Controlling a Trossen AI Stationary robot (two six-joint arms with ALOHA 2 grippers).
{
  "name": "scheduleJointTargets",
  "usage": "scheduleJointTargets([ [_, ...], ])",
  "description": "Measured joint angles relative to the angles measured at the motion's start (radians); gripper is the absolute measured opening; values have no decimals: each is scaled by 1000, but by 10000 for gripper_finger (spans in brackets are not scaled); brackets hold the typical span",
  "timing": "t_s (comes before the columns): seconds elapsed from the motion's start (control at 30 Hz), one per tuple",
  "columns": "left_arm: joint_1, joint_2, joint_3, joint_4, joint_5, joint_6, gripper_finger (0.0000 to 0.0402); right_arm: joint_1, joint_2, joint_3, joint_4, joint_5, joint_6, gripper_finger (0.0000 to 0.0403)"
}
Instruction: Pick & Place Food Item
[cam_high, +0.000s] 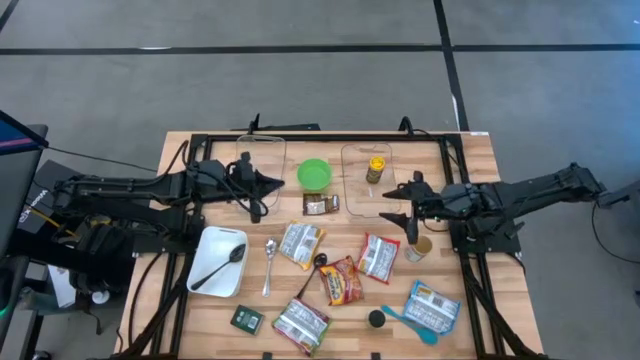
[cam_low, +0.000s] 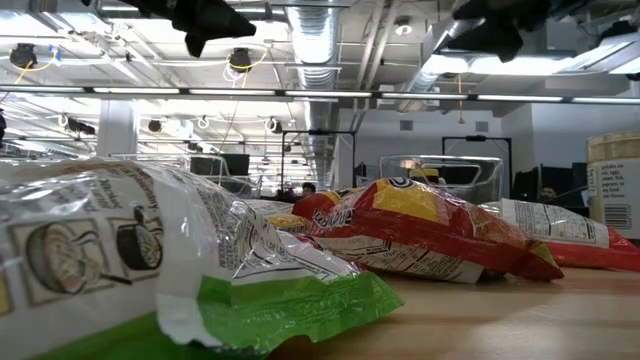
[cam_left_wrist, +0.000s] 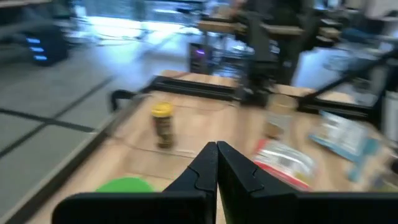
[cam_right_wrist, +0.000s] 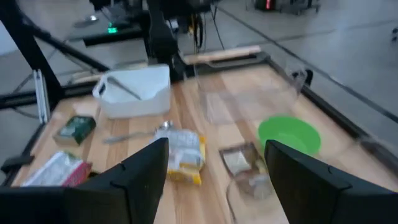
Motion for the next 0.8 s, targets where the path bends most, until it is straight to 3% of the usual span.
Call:
scheduleJointTargets([
  [0.6,-96,186,0,-17,71,0,0,1,164,0,16,-5,69,260],
  [0.8,-219,228,0,-38,39,88,0,-7,196,10,17,-5,54,260],
])
